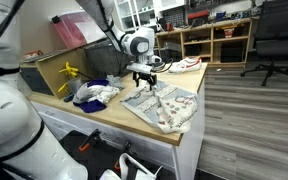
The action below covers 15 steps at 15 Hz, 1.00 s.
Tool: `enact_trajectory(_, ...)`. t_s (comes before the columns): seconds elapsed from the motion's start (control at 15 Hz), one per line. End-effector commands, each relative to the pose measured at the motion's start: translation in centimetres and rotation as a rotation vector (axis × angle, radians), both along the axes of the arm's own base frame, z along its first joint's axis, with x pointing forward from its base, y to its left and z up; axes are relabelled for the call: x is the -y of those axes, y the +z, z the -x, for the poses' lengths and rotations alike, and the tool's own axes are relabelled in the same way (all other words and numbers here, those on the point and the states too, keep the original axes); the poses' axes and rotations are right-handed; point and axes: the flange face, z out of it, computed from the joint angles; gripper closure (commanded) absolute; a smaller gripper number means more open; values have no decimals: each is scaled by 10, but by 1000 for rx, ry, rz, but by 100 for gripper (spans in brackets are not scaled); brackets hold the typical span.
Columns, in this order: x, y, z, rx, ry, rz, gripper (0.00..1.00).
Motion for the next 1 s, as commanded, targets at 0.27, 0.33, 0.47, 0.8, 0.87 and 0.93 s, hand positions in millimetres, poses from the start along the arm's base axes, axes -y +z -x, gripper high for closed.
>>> enact_trajectory(0.27, -37, -22, -15, -43, -70, -36, 0)
enact_trajectory(0.33, -39, -26, -15, -50, -75, -35, 0)
enact_trajectory(0.47, -42, -32, -16, -62, -82, -33, 0)
enact_trajectory(0.8, -40, -38, -21, -70, -90, -38, 49)
enact_trajectory(0.87, -40, -37, -21, -68, -89, -39, 56)
enact_trajectory(0.93, -39, -36, -22, -68, -89, -39, 65)
